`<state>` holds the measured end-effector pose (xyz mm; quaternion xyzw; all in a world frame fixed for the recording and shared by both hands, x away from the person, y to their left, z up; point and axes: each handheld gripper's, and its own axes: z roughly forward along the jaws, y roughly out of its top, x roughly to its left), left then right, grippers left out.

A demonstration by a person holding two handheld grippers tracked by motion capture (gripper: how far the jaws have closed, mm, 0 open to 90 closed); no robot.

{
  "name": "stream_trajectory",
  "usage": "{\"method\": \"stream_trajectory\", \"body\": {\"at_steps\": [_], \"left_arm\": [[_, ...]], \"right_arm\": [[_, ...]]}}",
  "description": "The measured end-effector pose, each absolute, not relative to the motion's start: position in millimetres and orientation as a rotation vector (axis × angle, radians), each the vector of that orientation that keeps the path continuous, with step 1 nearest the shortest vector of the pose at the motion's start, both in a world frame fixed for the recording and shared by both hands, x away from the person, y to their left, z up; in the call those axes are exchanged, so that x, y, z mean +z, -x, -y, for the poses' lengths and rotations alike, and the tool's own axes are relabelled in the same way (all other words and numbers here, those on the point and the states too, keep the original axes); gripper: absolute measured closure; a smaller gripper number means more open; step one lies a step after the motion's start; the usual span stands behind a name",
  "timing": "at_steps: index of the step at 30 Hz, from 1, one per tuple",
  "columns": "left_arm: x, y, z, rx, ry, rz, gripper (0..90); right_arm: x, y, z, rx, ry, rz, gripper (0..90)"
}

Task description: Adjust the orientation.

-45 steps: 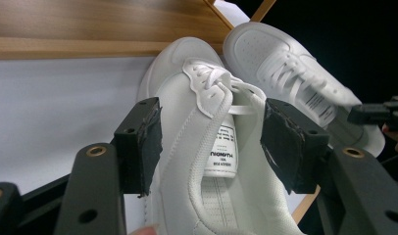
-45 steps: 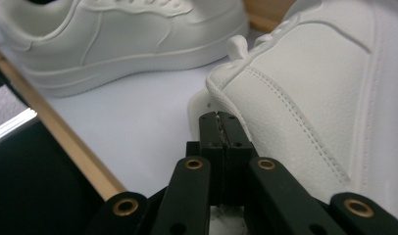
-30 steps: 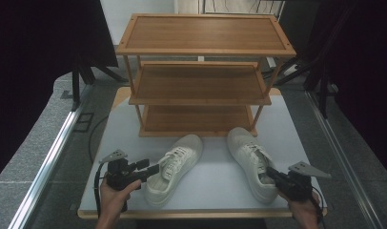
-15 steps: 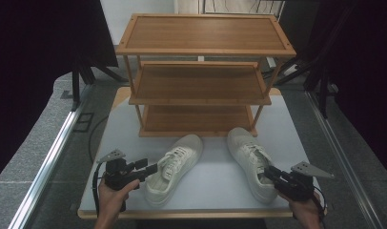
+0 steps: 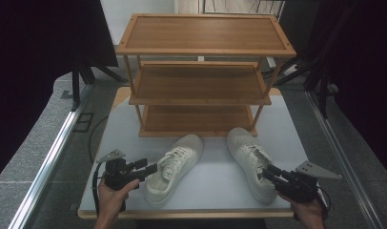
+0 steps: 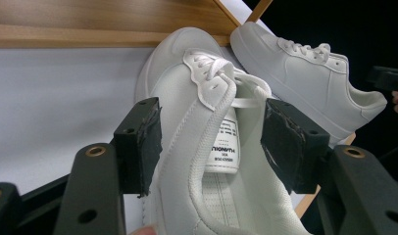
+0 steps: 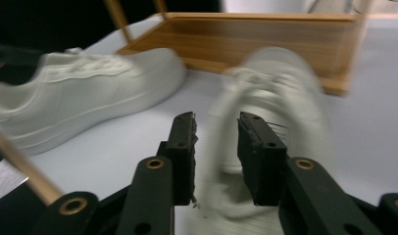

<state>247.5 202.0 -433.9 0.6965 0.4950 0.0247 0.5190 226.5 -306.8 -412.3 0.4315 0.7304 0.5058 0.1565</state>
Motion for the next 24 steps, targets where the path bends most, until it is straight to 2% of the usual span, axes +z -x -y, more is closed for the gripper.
{"method": "stream_trajectory", "body": {"at_steps": [5, 9, 24], "left_arm": [[-433, -248, -203, 0.059, -1.670, -1.187, 40.5], [-433, -248, -205, 0.058, -1.662, -1.186, 40.5], [-433, -249, -206, 0.055, -1.662, -1.188, 40.5]], "right_arm": [[-417, -216, 266, 1.206, -1.178, -2.195, 81.9], [-430, -212, 250, 1.061, -1.161, -2.259, 89.7], [-441, -207, 294, 1.076, -1.289, -2.225, 90.0]]}}
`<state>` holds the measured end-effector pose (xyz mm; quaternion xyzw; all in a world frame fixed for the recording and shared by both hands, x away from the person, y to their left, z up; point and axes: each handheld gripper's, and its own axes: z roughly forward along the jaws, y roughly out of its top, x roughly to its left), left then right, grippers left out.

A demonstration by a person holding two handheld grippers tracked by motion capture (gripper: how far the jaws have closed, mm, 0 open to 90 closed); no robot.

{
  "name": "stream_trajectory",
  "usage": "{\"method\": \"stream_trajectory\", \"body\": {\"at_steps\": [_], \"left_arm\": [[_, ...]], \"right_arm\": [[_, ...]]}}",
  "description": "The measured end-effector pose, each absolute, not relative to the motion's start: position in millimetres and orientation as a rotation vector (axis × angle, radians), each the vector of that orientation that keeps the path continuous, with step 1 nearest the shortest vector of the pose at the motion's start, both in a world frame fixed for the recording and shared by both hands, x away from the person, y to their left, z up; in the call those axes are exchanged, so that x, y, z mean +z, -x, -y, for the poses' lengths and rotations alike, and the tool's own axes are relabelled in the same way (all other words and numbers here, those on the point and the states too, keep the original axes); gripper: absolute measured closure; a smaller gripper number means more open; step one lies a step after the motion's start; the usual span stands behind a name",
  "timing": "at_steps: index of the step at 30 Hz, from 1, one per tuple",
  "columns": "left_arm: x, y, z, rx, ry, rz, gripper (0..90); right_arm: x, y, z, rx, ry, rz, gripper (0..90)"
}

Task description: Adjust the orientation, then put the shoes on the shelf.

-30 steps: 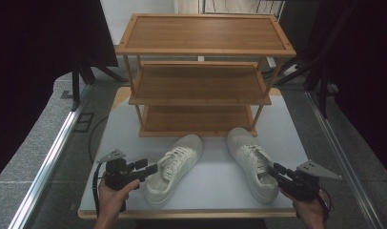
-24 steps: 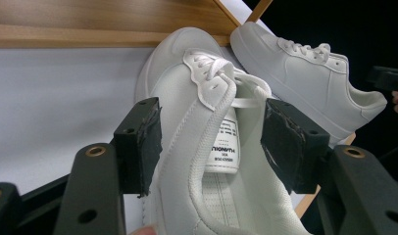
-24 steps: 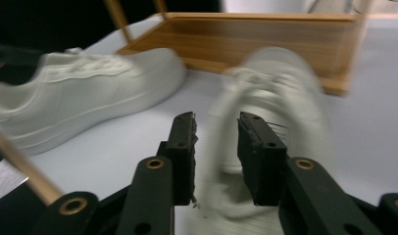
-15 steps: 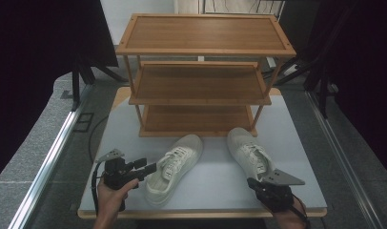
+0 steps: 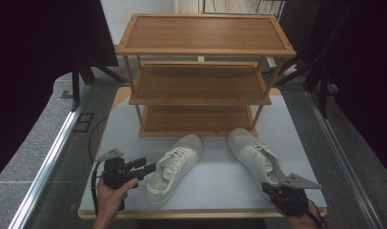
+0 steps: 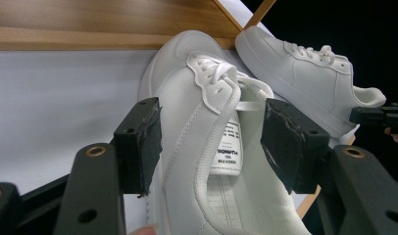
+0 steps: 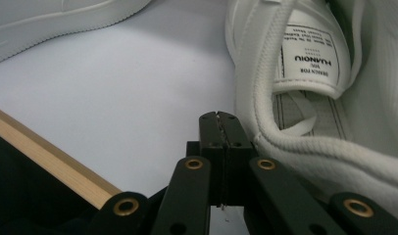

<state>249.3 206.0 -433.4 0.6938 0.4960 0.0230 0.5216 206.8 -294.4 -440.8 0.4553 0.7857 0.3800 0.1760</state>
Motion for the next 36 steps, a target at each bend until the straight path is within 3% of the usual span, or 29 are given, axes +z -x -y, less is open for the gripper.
{"method": "stream_trajectory", "body": {"at_steps": [11, 27, 36], "left_arm": [[-433, -249, -207, 0.059, -1.656, -1.192, 40.4], [-428, -245, -202, 0.054, -1.651, -1.173, 40.3], [-408, -251, -190, 0.128, -1.729, -1.081, 38.2]], "right_arm": [[-441, -209, 310, 1.120, -1.329, -2.218, 89.1], [-418, -210, 315, 1.336, -1.214, -2.044, 62.6], [-399, -238, 333, 1.319, -1.182, -1.980, 55.4]]}}
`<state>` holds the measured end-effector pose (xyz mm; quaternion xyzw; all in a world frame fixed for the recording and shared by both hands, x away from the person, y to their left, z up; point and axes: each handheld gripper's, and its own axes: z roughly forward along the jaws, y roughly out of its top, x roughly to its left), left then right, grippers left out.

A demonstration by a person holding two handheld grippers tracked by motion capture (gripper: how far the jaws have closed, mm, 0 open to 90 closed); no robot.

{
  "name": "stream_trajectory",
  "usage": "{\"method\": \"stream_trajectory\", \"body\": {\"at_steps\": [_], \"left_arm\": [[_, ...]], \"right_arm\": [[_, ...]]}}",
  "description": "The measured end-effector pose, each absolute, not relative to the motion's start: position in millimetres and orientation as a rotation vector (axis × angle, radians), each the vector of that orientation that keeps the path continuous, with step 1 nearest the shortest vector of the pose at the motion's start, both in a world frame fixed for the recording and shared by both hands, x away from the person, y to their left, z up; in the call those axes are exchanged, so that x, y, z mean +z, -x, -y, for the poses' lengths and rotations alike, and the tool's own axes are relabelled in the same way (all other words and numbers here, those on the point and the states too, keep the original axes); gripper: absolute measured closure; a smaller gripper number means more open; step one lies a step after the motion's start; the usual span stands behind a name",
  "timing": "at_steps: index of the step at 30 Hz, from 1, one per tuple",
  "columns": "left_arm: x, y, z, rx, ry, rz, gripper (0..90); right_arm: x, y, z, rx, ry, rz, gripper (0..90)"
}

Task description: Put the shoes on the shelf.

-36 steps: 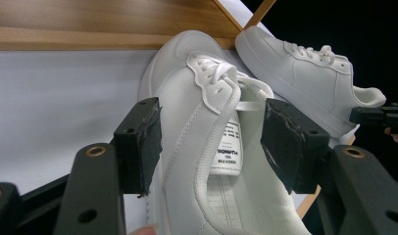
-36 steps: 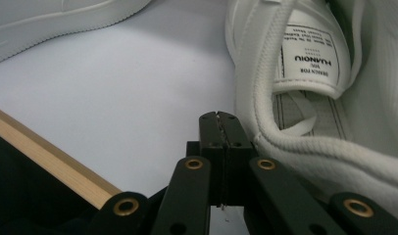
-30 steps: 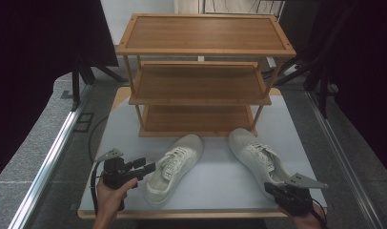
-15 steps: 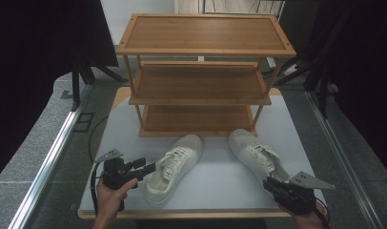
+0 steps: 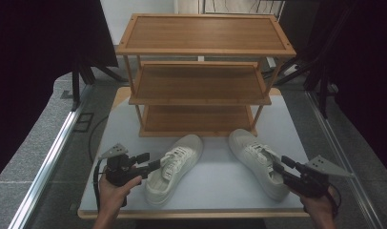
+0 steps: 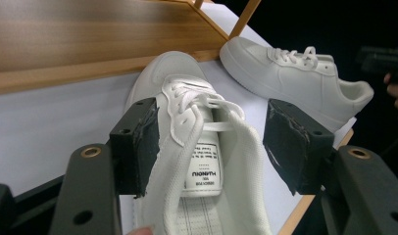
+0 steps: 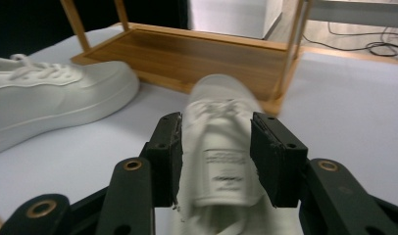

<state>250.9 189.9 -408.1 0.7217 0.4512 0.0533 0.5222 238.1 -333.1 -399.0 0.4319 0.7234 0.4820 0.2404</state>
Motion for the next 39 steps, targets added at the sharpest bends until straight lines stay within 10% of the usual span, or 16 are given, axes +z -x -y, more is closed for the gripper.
{"method": "stream_trajectory", "body": {"at_steps": [23, 39], "left_arm": [[-434, -285, -158, 0.193, -1.959, -1.109, 48.8], [-445, -296, -136, 0.318, -2.086, -1.165, 73.8]], "right_arm": [[-422, -305, 335, 1.114, -1.150, -2.231, 46.9], [-447, -332, 336, 1.056, -1.154, -2.278, 71.9]]}}
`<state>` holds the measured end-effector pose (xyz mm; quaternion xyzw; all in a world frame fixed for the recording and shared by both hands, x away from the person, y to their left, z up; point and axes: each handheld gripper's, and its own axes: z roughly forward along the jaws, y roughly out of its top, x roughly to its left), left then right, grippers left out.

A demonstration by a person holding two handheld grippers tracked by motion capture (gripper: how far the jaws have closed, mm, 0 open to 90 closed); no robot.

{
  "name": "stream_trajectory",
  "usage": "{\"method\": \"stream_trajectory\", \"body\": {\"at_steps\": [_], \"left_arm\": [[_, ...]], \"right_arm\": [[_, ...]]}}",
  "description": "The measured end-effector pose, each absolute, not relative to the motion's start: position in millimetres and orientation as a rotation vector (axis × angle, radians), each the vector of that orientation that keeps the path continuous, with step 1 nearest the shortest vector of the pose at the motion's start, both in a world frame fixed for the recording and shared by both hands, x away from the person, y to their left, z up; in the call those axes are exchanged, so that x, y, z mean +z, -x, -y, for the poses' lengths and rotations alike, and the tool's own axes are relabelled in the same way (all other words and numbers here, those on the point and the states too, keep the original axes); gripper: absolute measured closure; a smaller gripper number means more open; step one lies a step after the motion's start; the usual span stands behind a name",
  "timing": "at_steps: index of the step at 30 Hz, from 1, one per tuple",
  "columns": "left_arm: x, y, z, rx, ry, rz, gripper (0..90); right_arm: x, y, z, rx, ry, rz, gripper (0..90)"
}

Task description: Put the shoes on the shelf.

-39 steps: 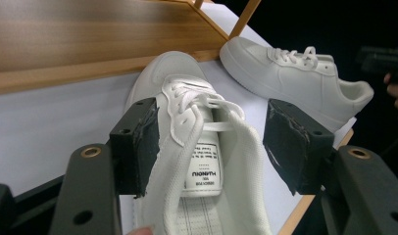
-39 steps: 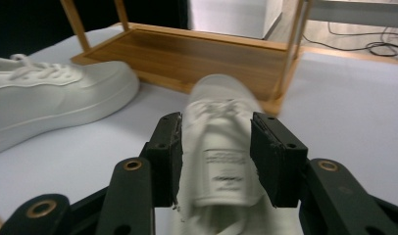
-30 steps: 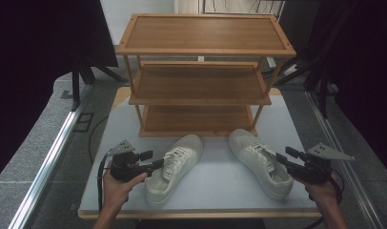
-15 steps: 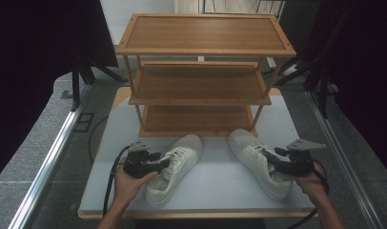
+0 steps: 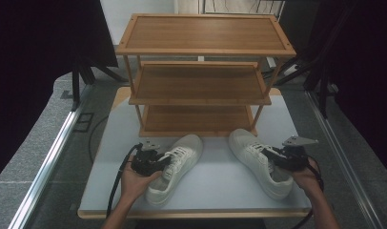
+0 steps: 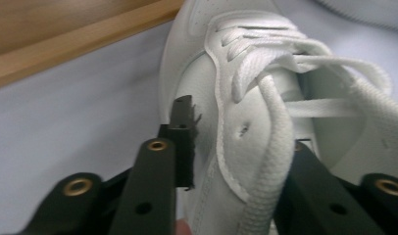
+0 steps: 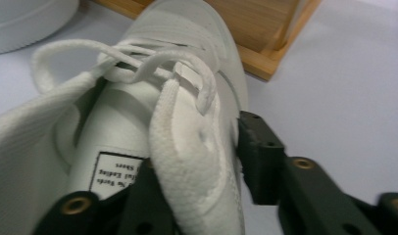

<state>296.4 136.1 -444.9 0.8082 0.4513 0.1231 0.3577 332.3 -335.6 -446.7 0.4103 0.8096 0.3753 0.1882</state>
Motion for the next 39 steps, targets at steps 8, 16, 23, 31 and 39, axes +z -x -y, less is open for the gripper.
{"method": "stream_trajectory", "body": {"at_steps": [8, 16, 23, 31, 39], "left_arm": [[-444, -295, -134, 0.364, -2.101, -1.160, 81.5], [-435, -290, -144, 0.347, -2.033, -1.132, 82.2], [-416, -274, -171, 0.298, -1.847, -1.099, 82.2], [-407, -259, -192, 0.254, -1.689, -1.084, 82.1], [-399, -255, -201, 0.231, -1.645, -1.055, 81.9]], "right_arm": [[-446, -332, 334, 1.018, -1.177, -2.251, 83.2], [-443, -323, 331, 1.053, -1.202, -2.168, 84.2], [-436, -305, 337, 1.264, -1.272, -2.050, 84.4], [-432, -285, 337, 1.531, -1.347, -1.940, 84.3], [-426, -272, 336, 1.620, -1.342, -1.904, 84.3]]}}
